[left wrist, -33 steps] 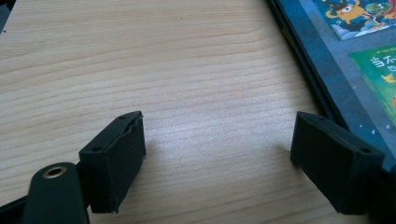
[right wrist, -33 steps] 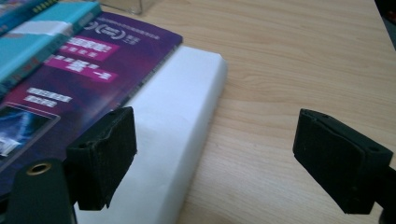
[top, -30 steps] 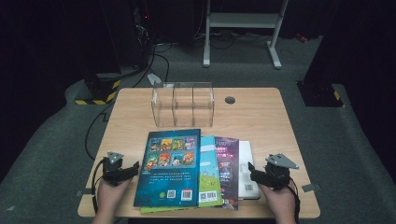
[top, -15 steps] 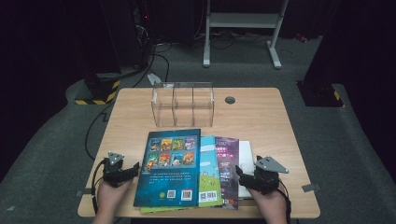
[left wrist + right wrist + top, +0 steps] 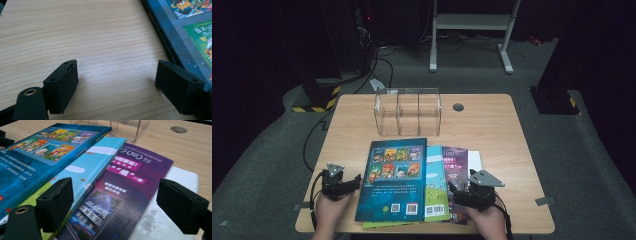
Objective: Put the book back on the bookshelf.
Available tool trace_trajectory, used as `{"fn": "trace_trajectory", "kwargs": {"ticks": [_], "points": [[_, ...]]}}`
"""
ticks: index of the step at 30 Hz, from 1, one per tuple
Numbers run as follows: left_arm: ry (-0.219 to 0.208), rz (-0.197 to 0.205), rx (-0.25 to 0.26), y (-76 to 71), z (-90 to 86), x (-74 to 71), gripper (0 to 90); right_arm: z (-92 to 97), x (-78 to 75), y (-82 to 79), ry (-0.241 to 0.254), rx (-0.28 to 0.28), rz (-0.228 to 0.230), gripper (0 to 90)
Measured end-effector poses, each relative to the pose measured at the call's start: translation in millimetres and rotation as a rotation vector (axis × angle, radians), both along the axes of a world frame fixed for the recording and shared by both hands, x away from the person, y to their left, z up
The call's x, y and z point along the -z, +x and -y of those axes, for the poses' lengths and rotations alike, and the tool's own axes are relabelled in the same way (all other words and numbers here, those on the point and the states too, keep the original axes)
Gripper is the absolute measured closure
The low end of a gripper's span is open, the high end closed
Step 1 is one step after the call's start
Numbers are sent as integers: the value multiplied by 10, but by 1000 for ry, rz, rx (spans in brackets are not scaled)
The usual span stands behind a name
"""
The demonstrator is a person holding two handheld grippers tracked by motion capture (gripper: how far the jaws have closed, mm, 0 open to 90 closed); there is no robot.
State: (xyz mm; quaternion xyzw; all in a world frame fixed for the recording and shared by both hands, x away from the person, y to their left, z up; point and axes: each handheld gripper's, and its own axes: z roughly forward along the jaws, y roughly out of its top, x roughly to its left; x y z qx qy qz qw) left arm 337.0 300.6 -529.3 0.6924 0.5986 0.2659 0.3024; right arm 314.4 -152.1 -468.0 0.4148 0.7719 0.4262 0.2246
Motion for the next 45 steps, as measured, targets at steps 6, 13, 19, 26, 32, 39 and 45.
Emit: {"fn": "trace_trajectory", "kwargs": {"ticks": [6,13,19,26,32,39,45], "points": [[3,3,7,-4,1,-1,192,-159,9,36,-20,-47,-17,144],[2,12,40,-6,24,-1,239,-315,-38,108,-28,-98,-20,166],[-1,-9,70,-22,27,-15,219,-311,66,100,-40,-112,-30,191],[-38,-37,88,-16,11,-43,180,-336,84,61,-29,-116,-45,195],[-122,7,116,-53,-33,-102,187,-367,88,34,-34,-120,-51,195],[-201,12,215,-118,197,-174,166,-380,38,-16,-34,-131,-18,160],[-205,-15,255,-88,314,-124,162,-348,22,-4,-15,-122,-12,166]]}}
